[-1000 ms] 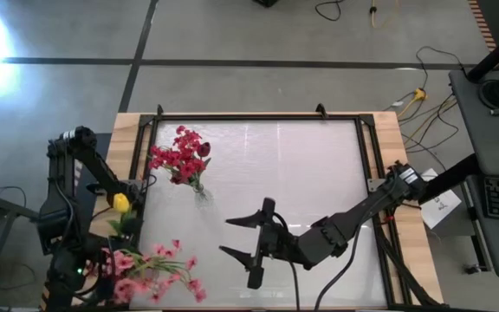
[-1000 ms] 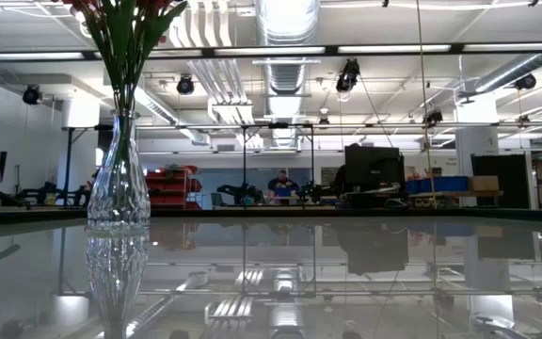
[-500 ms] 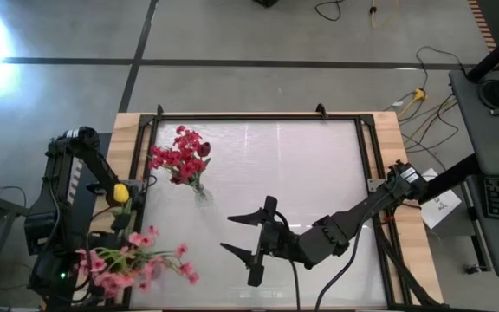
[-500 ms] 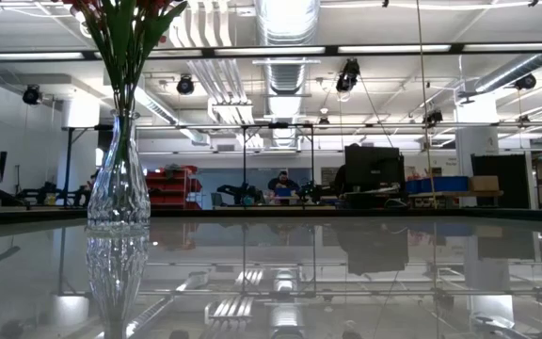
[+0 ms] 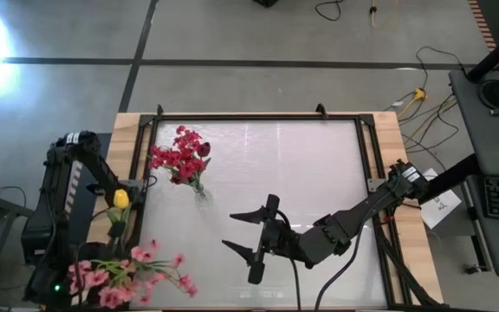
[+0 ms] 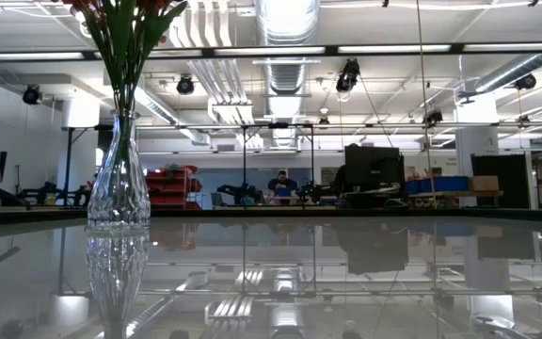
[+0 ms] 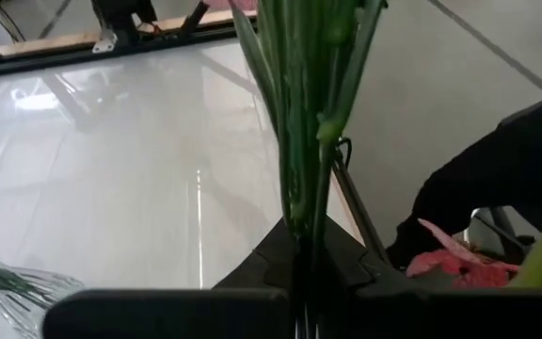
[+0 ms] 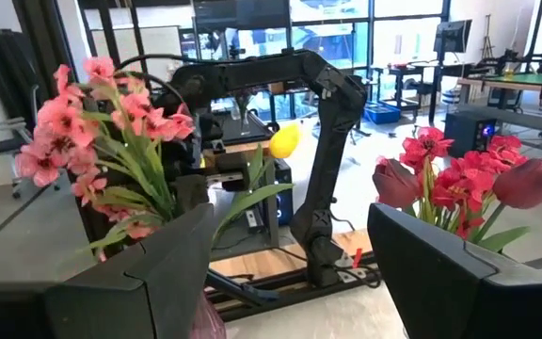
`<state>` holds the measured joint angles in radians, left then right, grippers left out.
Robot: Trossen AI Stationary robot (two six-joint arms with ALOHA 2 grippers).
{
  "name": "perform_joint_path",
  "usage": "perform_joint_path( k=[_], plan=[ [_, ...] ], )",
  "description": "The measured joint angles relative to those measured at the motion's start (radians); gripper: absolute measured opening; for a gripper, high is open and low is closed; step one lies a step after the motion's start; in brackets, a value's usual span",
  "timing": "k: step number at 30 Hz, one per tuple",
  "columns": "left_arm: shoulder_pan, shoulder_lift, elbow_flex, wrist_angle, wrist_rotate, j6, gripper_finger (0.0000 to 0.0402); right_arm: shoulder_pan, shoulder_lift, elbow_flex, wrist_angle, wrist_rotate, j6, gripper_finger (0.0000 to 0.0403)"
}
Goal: Sort flowers into vase by color
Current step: Put the pink flower into the purple vase
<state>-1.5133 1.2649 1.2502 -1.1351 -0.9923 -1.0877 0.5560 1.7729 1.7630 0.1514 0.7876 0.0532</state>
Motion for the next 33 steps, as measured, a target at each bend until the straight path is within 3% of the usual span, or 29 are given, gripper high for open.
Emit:
perform_joint_path(
  k=[18,23,33],
  plan=[
    [-0.134,-0.023,-0.050,-0.009,-0.137,-0.121,0.0000,0.000,-0.018,0.000,0.001,0.000,0.047,0.0274],
    [-0.188,-0.024,-0.108,-0.004,-0.195,-0.191,0.0000,0.000,-0.018,0.000,0.000,0.000,0.054,0.0274],
    [-0.240,-0.025,-0.199,-0.001,-0.210,-0.326,0.0000,-0.001,-0.018,0.000,0.001,0.000,0.082,0.0274]
  ],
)
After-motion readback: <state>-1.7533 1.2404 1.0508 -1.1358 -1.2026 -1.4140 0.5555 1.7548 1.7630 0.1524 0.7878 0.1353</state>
